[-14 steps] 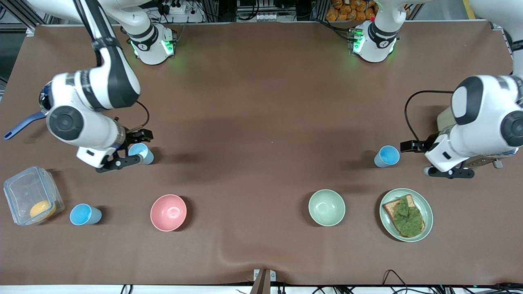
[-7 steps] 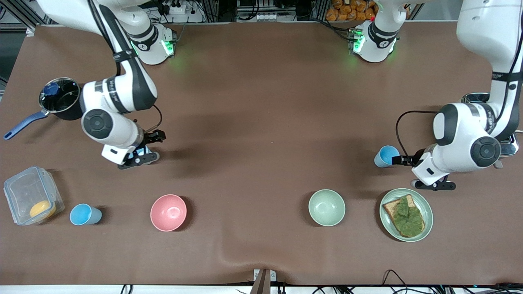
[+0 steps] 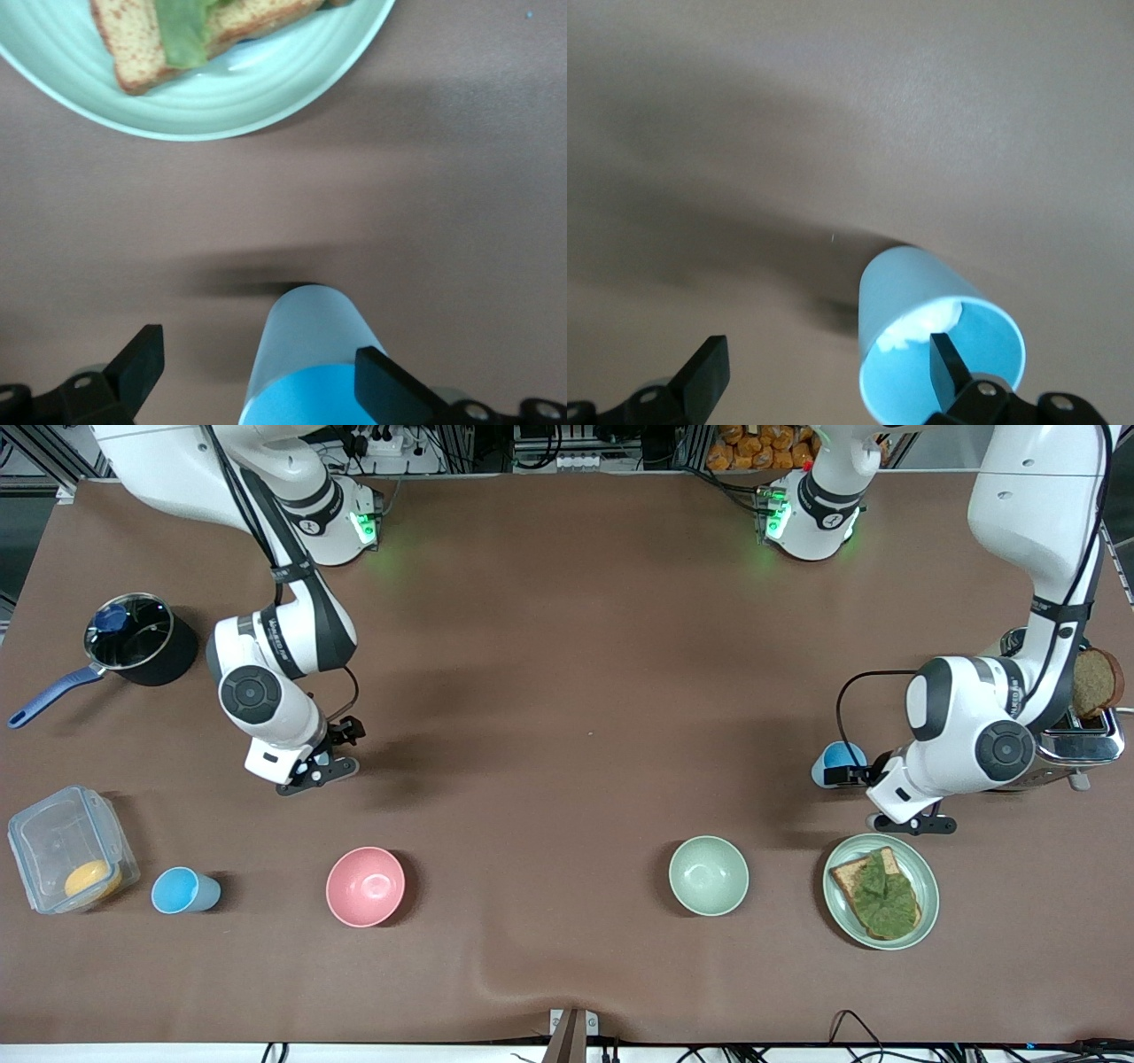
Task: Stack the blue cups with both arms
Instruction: 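Close the right gripper on its blue cup while the left gripper grips its cup, then carry the blue cup with the right gripper toward the table middle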
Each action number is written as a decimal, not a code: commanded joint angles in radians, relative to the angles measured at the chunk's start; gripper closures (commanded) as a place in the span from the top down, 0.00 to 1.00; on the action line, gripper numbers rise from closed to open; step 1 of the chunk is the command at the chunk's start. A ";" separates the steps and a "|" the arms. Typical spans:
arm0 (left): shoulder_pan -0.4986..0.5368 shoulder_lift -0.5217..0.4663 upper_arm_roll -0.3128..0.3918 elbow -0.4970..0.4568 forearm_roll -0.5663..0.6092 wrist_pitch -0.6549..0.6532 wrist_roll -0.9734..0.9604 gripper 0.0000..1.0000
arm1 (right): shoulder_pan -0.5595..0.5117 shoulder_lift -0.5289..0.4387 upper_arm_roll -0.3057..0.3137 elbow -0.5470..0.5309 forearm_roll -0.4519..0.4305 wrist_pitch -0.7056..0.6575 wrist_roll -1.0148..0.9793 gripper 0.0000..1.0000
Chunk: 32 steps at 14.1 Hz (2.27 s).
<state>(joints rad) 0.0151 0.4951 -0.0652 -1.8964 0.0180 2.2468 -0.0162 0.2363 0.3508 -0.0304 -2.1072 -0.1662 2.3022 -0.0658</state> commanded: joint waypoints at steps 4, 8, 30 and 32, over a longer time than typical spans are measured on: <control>-0.012 -0.015 -0.002 -0.015 0.019 0.030 -0.048 1.00 | -0.043 0.037 0.006 -0.001 -0.032 0.019 0.017 0.08; -0.003 -0.079 -0.002 -0.013 0.019 -0.041 -0.044 1.00 | -0.048 0.047 0.007 0.030 -0.032 -0.013 0.014 0.00; 0.002 0.011 0.005 -0.041 0.057 0.077 -0.057 0.00 | 0.547 0.237 0.014 0.599 0.275 -0.310 0.927 0.00; 0.002 0.007 0.005 -0.043 0.057 0.077 -0.057 0.00 | 0.589 0.276 0.014 0.601 0.275 -0.229 0.988 0.00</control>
<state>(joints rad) 0.0148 0.5202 -0.0572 -1.9230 0.0476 2.3123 -0.0405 0.7843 0.5756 -0.0031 -1.5514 0.0892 2.0356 0.8612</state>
